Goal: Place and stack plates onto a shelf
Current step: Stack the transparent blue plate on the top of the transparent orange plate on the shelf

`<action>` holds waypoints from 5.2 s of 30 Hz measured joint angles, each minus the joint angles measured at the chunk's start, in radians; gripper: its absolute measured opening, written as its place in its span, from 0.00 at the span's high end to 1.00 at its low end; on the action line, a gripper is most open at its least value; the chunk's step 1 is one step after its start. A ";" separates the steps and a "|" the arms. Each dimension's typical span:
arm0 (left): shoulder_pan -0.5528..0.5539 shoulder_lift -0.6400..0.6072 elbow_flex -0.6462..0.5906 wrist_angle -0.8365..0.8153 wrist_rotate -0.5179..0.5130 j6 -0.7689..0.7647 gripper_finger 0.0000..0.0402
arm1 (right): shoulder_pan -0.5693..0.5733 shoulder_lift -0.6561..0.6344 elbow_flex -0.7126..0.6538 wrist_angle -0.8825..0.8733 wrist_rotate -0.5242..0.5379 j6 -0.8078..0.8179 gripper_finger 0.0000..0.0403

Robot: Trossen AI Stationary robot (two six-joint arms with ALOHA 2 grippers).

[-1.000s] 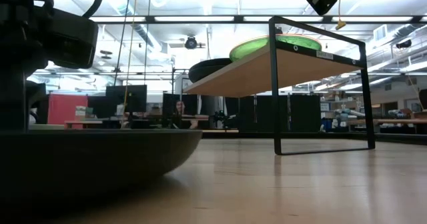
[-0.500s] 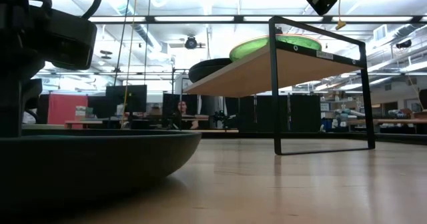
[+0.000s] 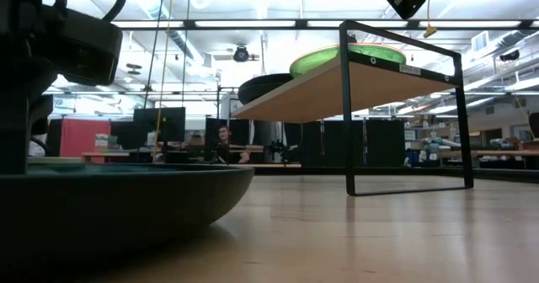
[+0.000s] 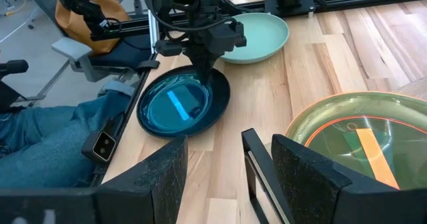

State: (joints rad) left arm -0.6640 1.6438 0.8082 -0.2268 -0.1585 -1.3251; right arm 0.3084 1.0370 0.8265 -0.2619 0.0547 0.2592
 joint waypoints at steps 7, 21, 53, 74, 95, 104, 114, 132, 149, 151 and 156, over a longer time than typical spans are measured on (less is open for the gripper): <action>0.000 -0.066 0.000 -0.001 0.000 0.000 0.97 | 0.000 0.000 0.000 0.000 0.000 0.000 0.45; 0.061 -0.205 0.000 0.002 0.000 0.010 0.97 | 0.000 0.000 0.000 0.000 0.000 0.000 0.45; 0.545 -0.440 0.000 0.125 0.097 0.106 0.97 | -0.021 0.000 0.000 0.129 0.158 0.085 0.45; 0.720 -0.440 0.000 0.261 -0.131 0.461 0.97 | -0.169 0.000 0.000 0.253 0.293 0.017 0.45; 0.720 -0.439 0.000 0.353 -0.271 0.589 0.97 | -0.260 0.058 0.000 0.312 0.297 0.114 0.49; 0.720 -0.439 0.000 0.350 -0.271 0.589 0.97 | -0.262 0.054 0.000 0.344 0.304 0.112 0.60; 0.720 -0.439 0.000 0.350 -0.271 0.588 0.97 | -0.265 0.056 0.000 0.341 0.345 0.112 0.73; 0.719 -0.439 0.000 0.387 -0.276 0.588 0.97 | -0.266 0.055 0.000 0.339 0.358 0.113 0.92; 0.719 -0.439 0.000 0.390 -0.234 0.594 0.94 | -0.266 0.055 0.000 0.335 0.413 0.104 0.97; 0.718 -0.439 0.000 0.391 -0.221 0.604 0.90 | -0.266 0.055 0.000 0.336 0.411 0.104 0.97; 0.718 -0.439 0.001 0.396 -0.213 0.606 0.77 | -0.265 0.057 0.000 0.336 0.404 0.104 0.97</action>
State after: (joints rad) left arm 0.0537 1.2045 0.8093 0.1691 -0.3718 -0.7186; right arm 0.0433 1.0941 0.8265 0.0746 0.4585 0.3631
